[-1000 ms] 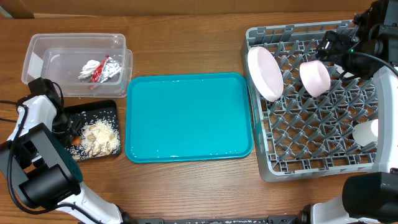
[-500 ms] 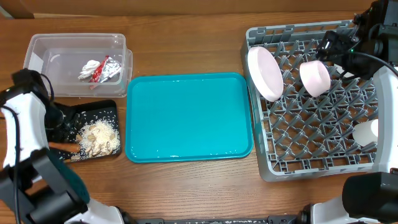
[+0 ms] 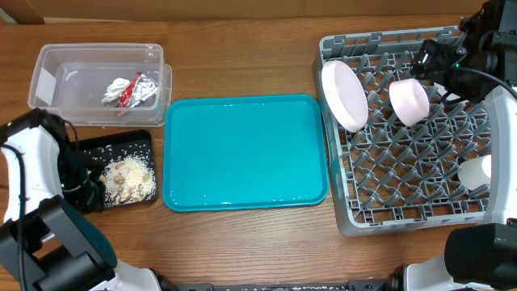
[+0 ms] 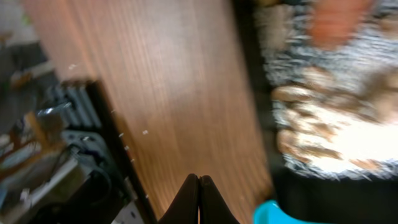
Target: Sort waste into correct bins and load items into the dishwasher
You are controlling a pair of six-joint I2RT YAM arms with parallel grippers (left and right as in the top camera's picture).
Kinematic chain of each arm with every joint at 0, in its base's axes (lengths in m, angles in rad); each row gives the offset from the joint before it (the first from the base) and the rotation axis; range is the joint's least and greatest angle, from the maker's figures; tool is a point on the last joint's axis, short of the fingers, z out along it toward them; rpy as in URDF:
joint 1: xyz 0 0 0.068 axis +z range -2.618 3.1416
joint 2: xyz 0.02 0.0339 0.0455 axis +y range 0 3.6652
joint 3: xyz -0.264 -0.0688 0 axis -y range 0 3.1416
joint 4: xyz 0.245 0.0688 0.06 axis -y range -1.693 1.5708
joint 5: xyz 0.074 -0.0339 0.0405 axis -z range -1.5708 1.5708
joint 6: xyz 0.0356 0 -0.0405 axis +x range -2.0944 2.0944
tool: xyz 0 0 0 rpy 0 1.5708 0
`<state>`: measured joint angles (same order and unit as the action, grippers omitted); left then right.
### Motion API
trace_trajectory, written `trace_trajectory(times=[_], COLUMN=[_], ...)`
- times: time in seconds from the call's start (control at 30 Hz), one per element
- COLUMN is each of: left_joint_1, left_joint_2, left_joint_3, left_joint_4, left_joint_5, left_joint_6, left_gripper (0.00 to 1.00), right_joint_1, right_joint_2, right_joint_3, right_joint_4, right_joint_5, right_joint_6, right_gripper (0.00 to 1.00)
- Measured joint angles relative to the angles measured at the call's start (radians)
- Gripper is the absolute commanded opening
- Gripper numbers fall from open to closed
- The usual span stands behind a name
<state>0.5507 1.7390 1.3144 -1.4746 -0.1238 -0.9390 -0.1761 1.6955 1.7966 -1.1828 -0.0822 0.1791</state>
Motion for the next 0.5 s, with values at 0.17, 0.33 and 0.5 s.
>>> trace_trajectory(times=[0.17, 0.33, 0.5], left_joint_1=[0.070, 0.136, 0.153], left_joint_2=[0.000, 0.000, 0.000], left_joint_3=[-0.073, -0.149, -0.218], left_joint_4=[0.019, 0.144, 0.327], left_joint_5=[-0.060, -0.102, -0.117], left_joint_6=[-0.084, -0.112, -0.091], left_gripper=[0.04, 0.04, 0.04], right_joint_1=[0.000, 0.000, 0.000], right_joint_2=[0.000, 0.000, 0.000], right_joint_3=[0.000, 0.000, 0.000], right_joint_4=[0.000, 0.000, 0.000], right_joint_5=[0.000, 0.000, 0.000], right_joint_6=[-0.002, -0.001, -0.001], right_gripper=[1.00, 1.00, 1.00])
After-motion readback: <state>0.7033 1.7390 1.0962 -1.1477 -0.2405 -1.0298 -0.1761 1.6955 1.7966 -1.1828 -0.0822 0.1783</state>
